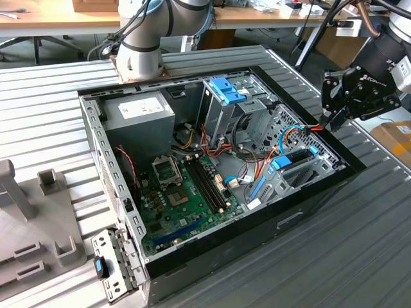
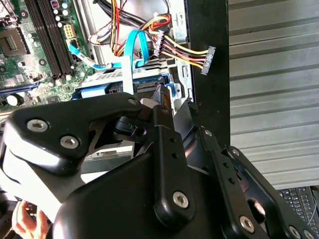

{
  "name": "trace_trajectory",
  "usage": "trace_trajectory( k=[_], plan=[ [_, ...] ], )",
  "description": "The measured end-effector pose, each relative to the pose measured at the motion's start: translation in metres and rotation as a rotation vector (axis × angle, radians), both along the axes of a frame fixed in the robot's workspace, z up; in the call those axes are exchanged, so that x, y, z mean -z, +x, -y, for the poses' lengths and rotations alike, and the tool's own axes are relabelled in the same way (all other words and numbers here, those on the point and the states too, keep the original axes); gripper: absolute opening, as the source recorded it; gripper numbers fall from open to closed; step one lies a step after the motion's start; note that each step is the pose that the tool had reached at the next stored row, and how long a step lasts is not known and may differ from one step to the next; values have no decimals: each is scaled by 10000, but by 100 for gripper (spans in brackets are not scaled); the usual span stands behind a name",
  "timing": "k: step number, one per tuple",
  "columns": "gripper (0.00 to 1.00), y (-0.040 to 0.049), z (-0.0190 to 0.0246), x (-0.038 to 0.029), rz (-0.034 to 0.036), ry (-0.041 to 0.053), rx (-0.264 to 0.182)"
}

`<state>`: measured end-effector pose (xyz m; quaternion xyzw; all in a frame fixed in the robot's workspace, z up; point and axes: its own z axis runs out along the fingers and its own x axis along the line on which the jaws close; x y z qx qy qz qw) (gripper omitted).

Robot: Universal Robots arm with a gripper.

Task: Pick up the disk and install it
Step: 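Insert the first disk wire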

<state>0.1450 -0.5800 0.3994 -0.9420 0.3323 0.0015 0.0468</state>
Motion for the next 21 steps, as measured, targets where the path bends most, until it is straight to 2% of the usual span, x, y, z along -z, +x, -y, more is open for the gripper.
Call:
trace_trajectory(
  k=[3, 7, 10, 14, 21],
  plan=[
    [29, 2, 0, 1, 0, 1, -13],
    [29, 29, -2, 15, 0, 1, -480],
    [29, 82, -2, 20, 0, 4, -757],
    [29, 118, -2, 23, 3, 66, -1349],
    [29, 119, -2, 23, 2, 65, -1365]
  ],
)
